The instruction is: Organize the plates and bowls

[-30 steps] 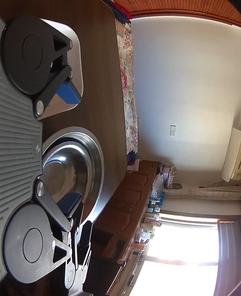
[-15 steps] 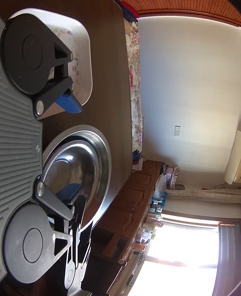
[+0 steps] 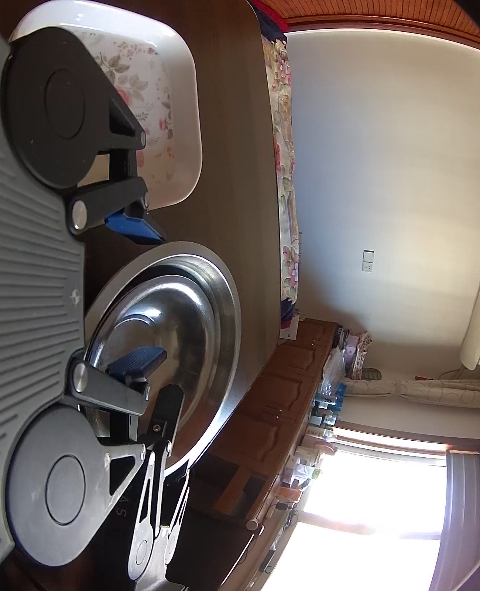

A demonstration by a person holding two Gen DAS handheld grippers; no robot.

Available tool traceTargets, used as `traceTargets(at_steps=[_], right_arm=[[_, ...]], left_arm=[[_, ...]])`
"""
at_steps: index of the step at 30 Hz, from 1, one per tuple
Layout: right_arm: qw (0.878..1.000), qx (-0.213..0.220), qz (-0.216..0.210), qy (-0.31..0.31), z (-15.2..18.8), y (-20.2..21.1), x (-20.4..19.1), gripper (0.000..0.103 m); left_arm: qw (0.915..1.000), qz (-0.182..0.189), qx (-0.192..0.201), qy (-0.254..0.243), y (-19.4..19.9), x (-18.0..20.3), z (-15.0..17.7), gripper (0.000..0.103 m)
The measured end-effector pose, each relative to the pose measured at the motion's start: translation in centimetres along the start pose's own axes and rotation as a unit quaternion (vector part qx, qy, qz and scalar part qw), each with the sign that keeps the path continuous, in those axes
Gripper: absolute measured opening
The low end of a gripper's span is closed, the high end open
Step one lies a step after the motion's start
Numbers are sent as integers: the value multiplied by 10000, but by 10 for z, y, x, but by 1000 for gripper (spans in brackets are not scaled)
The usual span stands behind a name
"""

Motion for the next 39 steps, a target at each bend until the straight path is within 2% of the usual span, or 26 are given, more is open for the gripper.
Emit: traceTargets(at_steps=[3,5,13,27,39], right_arm=[[10000,13,12,-10,1,0,0,59],[10000,-1,-5,-6,2,-1,0,57],[10000,46,32,-25,2,0,2,47],[9995,260,17,-202,-13,10,-2,46],[9987,373,-343,-1,-29,4,-30,46]], left_arm=[[10000,29,-56,14,-3,-1,2,59],[10000,67,-59,22,-3,0,3,53],[10000,46,8,75,0,-2,3,51],[9991,282,300,77,23,-9,-6,51],[9984,3,548,115,61,-32,-16,51]])
Point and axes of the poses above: each gripper's, at about its wrist camera, not at the fingertips, and y roughly against the way its jaws point, x to its right, z to its underside, the point moved 2 cm from there along -y, roughly the way its jaws point, and after that the axes turned 3 degrees about y, right-handed, at the moved point
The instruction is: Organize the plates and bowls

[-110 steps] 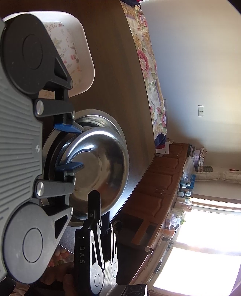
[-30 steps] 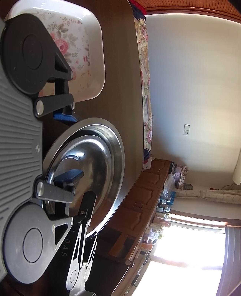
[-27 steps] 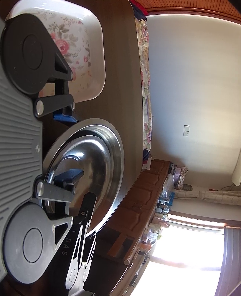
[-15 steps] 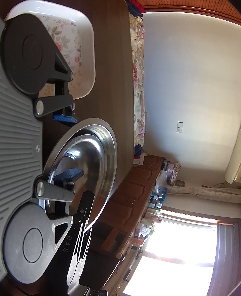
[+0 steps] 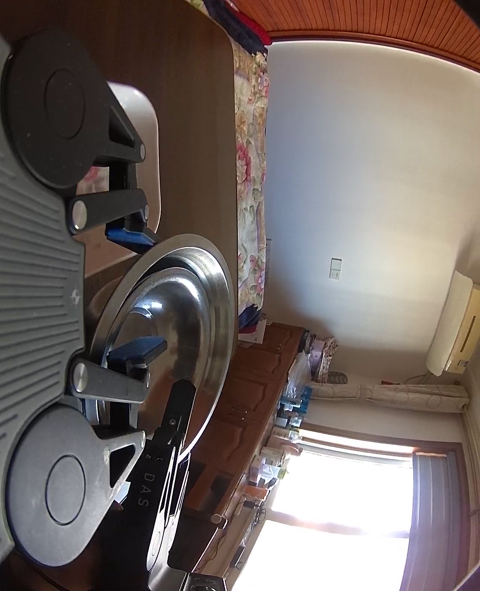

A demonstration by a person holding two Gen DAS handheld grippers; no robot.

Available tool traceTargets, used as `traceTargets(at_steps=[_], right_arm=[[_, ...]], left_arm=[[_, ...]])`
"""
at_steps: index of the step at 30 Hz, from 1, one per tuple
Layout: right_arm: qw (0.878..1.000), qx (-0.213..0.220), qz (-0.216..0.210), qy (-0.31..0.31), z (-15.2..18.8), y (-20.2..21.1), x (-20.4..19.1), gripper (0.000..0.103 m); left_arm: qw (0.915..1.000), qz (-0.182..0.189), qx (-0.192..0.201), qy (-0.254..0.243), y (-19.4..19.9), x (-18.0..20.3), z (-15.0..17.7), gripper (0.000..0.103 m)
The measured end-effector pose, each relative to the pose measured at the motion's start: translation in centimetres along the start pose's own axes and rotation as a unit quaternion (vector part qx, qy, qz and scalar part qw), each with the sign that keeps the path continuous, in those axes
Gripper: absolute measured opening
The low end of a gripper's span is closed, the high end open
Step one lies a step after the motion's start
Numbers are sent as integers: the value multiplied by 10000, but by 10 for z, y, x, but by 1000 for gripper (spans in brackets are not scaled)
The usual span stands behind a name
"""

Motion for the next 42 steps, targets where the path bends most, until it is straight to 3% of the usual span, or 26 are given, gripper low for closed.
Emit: traceTargets(at_steps=[22,42], right_arm=[[9912,-618,-939,694,-1,-45,-74,46],[9893,-930,-984,552,13,-56,-79,46]], left_arm=[[9956,-895,-73,270,31,-81,3,51],[9933,-1112,-211,228,22,-85,13,51]])
Point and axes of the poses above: each gripper's, at about its wrist camera, not at the fingertips, and y roughly against the way its jaws point, x to its right, z to its underside, the point moved 2 cm from there along -y, roughly the way its jaws point, and after that the axes turned 3 degrees about y, right-handed, at the moved point
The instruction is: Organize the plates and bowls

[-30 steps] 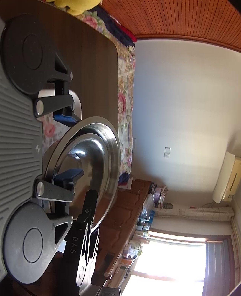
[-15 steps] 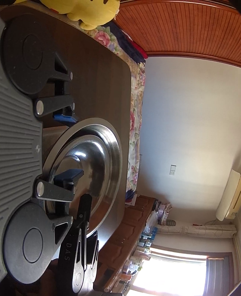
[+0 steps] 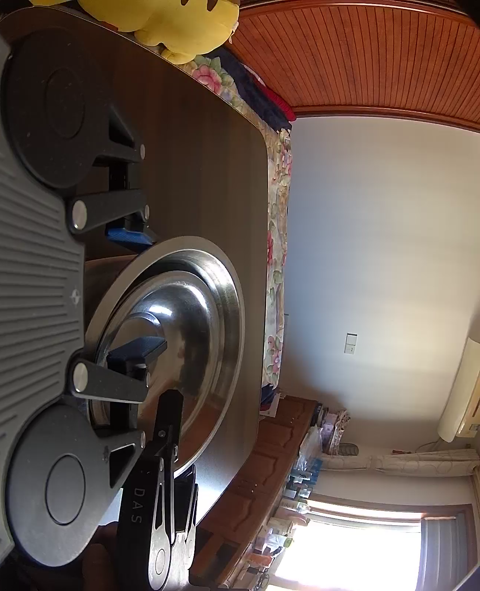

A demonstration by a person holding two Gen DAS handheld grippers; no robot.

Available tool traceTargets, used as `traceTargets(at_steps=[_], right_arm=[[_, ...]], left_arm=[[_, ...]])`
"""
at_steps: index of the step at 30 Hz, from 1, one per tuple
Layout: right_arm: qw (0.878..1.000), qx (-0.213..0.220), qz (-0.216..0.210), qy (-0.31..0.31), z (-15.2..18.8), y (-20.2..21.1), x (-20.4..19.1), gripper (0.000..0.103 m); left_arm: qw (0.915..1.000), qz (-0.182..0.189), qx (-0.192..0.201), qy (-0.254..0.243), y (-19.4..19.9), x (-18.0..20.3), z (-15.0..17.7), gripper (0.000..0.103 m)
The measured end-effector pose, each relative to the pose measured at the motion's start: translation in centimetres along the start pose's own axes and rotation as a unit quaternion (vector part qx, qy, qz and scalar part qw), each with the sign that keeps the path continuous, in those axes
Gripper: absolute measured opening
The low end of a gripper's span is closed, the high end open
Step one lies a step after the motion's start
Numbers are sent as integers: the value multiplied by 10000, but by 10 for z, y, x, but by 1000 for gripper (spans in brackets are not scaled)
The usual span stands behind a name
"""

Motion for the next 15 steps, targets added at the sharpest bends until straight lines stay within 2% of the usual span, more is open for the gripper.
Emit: traceTargets(at_steps=[9,15], right_arm=[[10000,17,-28,-22,-3,4,2,46],[9999,38,121,18,-7,21,7,47]], left_arm=[[9998,-142,113,-8,4,-1,1,54],[9993,-271,233,48,14,-6,-5,59]])
Point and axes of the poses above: each gripper's, at about its wrist camera, not at the fingertips, and y roughly against the way its jaws point, x to its right, z to its underside, the point moved 2 cm from there along -y, roughly the way its jaws point, and after that the axes turned 3 degrees about y, right-handed, at the moved point
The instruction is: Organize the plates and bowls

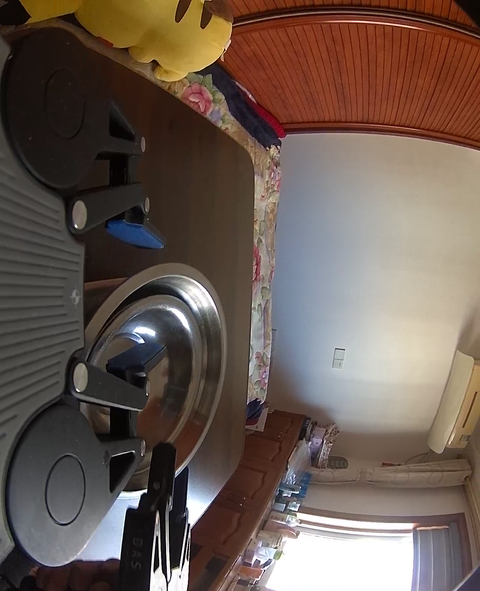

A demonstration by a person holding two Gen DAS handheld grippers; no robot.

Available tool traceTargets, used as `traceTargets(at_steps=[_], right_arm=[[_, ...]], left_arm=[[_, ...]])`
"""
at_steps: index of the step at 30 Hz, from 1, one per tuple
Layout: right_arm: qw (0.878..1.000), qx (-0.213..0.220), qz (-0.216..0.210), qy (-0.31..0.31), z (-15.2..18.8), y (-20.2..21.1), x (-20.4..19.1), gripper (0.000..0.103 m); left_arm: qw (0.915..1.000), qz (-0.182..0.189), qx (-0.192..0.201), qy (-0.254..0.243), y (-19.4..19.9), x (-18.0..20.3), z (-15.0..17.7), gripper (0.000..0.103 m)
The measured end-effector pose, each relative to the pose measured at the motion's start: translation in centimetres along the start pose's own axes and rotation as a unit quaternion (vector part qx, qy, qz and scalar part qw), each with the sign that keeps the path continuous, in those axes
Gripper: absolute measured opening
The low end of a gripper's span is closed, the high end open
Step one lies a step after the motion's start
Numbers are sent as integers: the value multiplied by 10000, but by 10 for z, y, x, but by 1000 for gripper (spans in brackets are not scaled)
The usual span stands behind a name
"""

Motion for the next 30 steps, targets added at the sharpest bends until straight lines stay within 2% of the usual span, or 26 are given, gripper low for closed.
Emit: traceTargets(at_steps=[10,15,17,19,20,24,26,30], right_arm=[[9983,449,357,92,-27,55,8,51],[9964,672,506,113,-33,69,8,51],[9953,727,613,181,-38,73,7,55],[9942,757,718,250,-42,76,8,66],[9938,777,750,269,-43,78,9,69],[9920,846,895,265,-42,83,13,71],[9918,870,917,200,-41,86,15,76],[9882,1021,1119,219,-38,90,17,96]], left_arm=[[9995,-10,304,-23,22,14,-23,67],[9986,81,481,-195,32,32,-37,79],[9981,121,547,-250,37,37,-41,88],[9976,133,616,-280,41,42,-45,93],[9973,147,659,-285,43,44,-46,96],[9965,209,725,-349,47,54,-48,101],[9961,199,754,-412,48,58,-48,102],[9959,97,746,-495,50,65,-49,102]])
Point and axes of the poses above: each gripper's, at about its wrist camera, not at the fingertips, and y roughly against the way its jaws point, x to its right, z to its underside, the point moved 2 cm from there along -y, roughly the way its jaws point, and after that the axes turned 3 degrees about y, right-handed, at the moved point
